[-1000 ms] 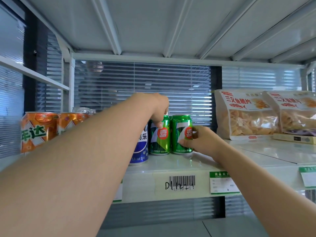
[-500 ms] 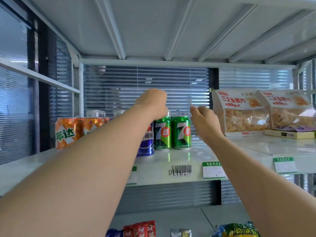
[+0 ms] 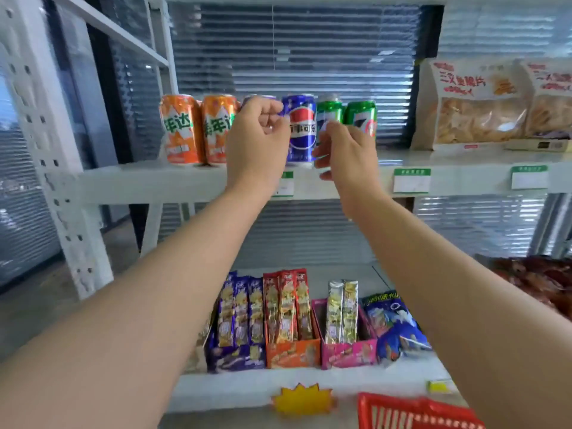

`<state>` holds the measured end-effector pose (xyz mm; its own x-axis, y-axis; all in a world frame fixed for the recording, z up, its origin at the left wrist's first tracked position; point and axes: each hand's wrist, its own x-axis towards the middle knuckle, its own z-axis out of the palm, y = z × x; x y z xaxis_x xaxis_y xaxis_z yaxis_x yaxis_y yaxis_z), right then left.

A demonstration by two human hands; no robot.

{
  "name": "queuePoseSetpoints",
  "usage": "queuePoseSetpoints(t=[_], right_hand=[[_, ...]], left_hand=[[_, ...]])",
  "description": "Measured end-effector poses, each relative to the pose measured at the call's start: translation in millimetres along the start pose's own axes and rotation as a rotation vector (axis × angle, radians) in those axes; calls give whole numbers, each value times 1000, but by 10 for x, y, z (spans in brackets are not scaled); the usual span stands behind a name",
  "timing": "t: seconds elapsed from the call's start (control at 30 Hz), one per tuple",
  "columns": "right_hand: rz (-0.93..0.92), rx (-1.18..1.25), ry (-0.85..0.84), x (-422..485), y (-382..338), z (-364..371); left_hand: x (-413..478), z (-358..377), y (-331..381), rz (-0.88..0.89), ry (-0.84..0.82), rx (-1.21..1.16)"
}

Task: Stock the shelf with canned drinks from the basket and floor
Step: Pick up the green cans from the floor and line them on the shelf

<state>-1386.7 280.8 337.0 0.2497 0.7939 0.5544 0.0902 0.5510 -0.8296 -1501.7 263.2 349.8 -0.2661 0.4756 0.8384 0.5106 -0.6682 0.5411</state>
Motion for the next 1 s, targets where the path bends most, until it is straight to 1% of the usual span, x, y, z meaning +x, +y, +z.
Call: queuePoseSetpoints(t=[0.07,0.17,0.3,0.4,0.5,0.57,0.63,0.7,0.77,0.83,0.93,1.0], right_hand=[[30,73,-13,-279,71,38],[26,151,-6,-723,283,101],[38,202,23,-1309,841,158],[151,155,-42,-1659,1439,207],[295,79,-96,-1875,2019,242],[343,-16,-134,-2049,2335,258],[401,-85,-204,-2295,2646,264],[498,-150,-314,-2633,2947,252],[580,-287,-505,-2932,3226,219],[670,-439,-692,-3199,3544,150],[818,-620,-922,-3443,3870,14],[829,-752,-1106,-3518,4001,-88]], left_hand=[[-298,-122,-96,-41,18,-44],[-789,-290,-304,-74,42,-98],[-1515,-487,-818,-78,-67,-39],[-2058,-635,-1305,-122,-156,44],[-2480,-760,-1757,-284,-197,69],[-2769,-837,-2007,-413,-223,68],[-3096,-894,-2251,-562,-296,91],[-3488,-983,-2480,-746,-414,83],[-3863,-1085,-2657,-959,-564,29],[-4263,-1220,-2799,-1124,-762,92],[-4733,-1439,-2907,-1262,-978,190],[-4956,-1560,-2962,-1273,-1146,270]])
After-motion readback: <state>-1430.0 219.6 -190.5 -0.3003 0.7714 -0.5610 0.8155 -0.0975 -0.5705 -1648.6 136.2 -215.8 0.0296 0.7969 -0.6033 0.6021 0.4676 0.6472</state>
